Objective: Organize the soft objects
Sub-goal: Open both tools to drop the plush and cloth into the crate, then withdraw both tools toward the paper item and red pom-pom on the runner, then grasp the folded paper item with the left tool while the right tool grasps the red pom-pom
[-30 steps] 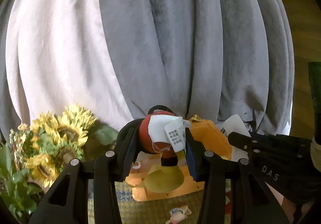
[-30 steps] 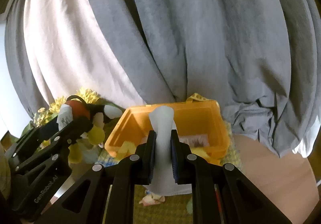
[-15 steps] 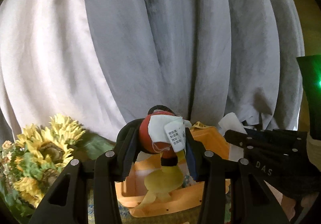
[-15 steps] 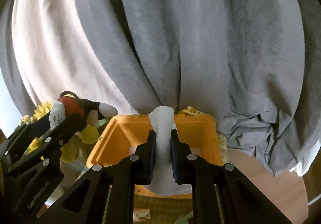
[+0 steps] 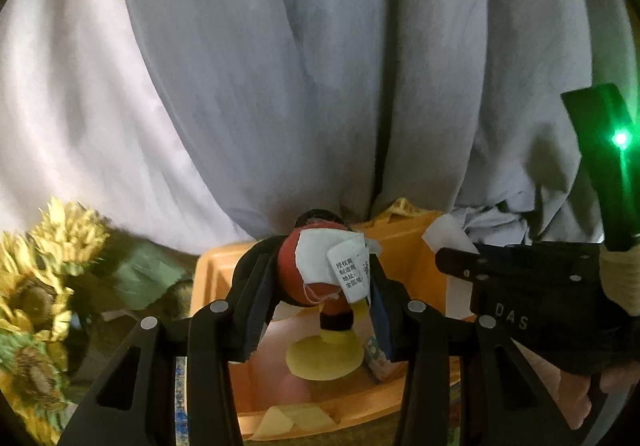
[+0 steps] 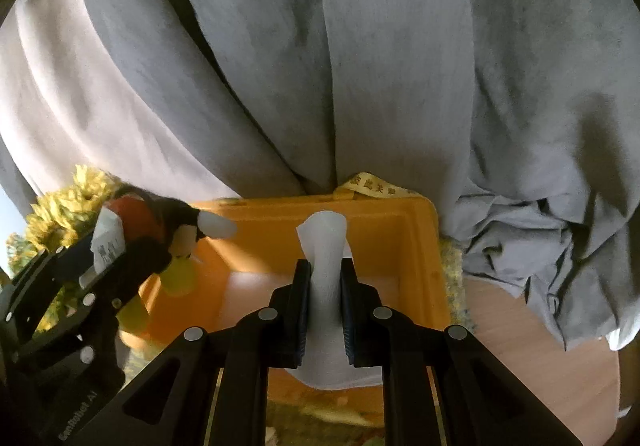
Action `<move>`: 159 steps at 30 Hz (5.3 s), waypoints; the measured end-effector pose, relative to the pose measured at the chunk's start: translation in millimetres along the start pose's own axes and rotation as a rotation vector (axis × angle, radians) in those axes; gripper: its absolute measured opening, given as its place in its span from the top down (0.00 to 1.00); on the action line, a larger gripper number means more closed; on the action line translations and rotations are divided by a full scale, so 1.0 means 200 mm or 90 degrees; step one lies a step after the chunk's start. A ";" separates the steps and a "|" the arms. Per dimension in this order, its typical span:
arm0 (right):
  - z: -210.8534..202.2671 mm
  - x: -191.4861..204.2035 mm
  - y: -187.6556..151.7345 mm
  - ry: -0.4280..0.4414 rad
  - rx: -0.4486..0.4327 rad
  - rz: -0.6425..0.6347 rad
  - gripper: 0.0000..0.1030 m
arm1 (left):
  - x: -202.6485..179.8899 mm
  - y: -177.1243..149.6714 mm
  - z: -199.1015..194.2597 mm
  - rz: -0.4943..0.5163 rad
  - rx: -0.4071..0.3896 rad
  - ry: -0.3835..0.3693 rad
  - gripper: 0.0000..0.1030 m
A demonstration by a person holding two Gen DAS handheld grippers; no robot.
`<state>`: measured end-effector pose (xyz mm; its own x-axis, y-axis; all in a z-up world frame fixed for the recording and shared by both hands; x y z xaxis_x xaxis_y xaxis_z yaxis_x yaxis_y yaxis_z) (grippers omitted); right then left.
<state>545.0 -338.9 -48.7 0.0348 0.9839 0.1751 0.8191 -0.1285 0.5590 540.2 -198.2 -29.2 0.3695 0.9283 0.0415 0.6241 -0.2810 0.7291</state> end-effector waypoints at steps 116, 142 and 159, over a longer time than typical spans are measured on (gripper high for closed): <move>0.07 -0.10 -1.01 -0.160 0.027 0.007 0.24 | -0.19 -0.99 -0.02 0.099 0.099 0.004 0.10; 0.32 -0.14 -0.97 -0.092 0.081 0.018 0.49 | -0.23 -0.98 0.31 0.058 0.194 -0.044 0.60; 0.23 -0.15 -0.99 -0.068 0.053 0.033 0.59 | -0.23 -0.94 0.16 0.033 0.166 -0.045 0.63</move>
<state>408.0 -337.2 -202.6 0.1350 0.9844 0.1128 0.8593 -0.1730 0.4814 429.3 -195.7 -189.9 0.4470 0.8943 0.0192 0.7560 -0.3892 0.5264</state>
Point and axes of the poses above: each gripper's, at about its wrist camera, not at the fingertips, and z roughly the way its jaws point, x to its left, y to its top, the point moved 4 cm from there along z, roughly the way its jaws point, and after that the axes turned 10 degrees about x, right-handed, at the moved point
